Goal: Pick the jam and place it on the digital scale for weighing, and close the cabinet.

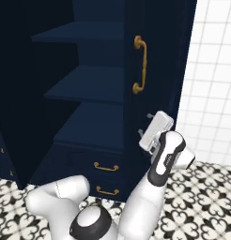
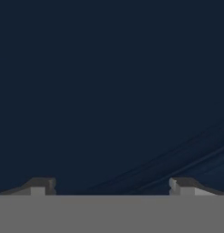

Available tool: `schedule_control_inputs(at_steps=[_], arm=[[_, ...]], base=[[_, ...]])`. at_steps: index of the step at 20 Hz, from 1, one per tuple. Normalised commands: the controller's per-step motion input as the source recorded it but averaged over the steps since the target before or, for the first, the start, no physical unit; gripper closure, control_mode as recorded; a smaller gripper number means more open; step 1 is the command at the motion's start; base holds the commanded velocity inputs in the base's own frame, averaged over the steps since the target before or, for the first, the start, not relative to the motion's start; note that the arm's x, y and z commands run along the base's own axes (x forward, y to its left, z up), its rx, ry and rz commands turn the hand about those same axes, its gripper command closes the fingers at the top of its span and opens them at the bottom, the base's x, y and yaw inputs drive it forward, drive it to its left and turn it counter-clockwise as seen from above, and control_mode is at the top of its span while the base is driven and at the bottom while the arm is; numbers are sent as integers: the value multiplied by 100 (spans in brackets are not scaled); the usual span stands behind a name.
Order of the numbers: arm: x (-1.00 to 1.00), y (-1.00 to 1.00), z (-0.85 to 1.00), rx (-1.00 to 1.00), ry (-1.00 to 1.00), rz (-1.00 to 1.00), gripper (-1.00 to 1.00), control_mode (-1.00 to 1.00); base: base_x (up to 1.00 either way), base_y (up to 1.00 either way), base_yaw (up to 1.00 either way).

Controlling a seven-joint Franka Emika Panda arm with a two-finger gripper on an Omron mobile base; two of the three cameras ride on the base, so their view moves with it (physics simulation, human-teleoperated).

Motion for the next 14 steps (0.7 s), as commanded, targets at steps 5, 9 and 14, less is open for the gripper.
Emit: schedule_control_inputs(at_steps=[5,9,14], arm=[[70,94,0,0,0,-16,-100,-100],[80,65,0,0,0,-15,-100,-100],[74,7,0,0,0,-9,-100,-100]], base=[[0,0,0],[0,0,0],[0,0,0]])
